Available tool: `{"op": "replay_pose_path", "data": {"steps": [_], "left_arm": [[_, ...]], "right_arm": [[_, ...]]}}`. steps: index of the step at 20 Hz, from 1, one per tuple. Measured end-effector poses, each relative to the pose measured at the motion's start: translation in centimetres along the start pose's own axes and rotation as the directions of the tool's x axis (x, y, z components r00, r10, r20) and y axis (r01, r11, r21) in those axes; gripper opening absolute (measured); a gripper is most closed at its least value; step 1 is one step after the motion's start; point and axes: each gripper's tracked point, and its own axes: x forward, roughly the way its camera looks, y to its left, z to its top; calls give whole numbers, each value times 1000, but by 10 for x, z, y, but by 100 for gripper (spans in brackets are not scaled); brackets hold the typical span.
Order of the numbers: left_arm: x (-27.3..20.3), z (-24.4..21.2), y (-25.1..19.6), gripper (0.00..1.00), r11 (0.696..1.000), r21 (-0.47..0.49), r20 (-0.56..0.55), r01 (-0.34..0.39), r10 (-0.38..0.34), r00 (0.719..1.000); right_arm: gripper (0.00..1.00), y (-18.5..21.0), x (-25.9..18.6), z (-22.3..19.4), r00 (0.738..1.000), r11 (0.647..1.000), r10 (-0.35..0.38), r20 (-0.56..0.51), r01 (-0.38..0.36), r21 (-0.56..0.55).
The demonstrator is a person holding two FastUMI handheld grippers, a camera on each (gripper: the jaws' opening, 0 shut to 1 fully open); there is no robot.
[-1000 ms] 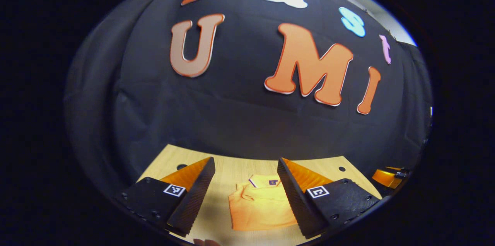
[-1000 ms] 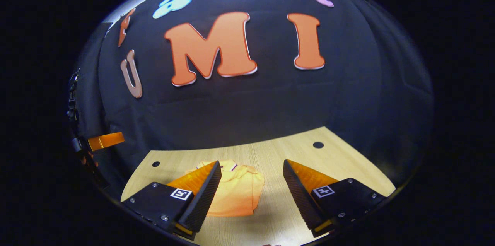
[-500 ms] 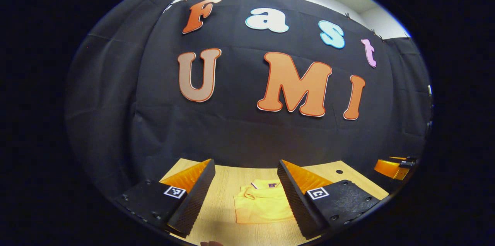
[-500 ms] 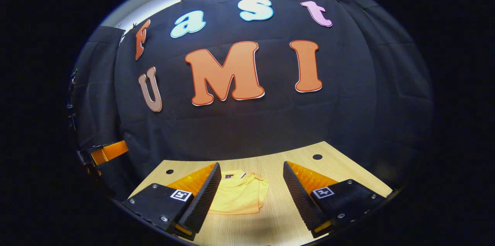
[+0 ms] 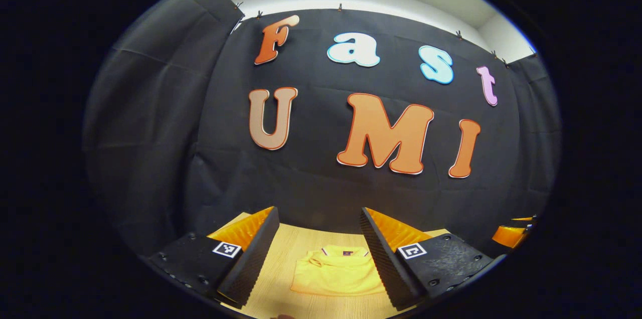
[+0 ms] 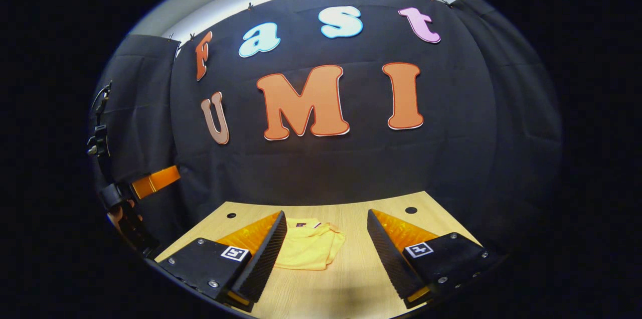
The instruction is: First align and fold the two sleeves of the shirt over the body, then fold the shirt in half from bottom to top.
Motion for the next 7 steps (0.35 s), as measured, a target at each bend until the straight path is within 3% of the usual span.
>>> {"op": "replay_pose_path", "data": {"steps": [3, 7], "left_arm": [[-19, -2, -5, 97, 999, -43, -6, 27, -27, 1000], [-26, 7, 9, 97, 1000, 24, 3, 19, -19, 1000]], "right_arm": [[97, -2, -7, 5, 1000, 999, 8, 16, -9, 46], [97, 0, -9, 5, 1000, 997, -9, 22, 7, 78]]}}
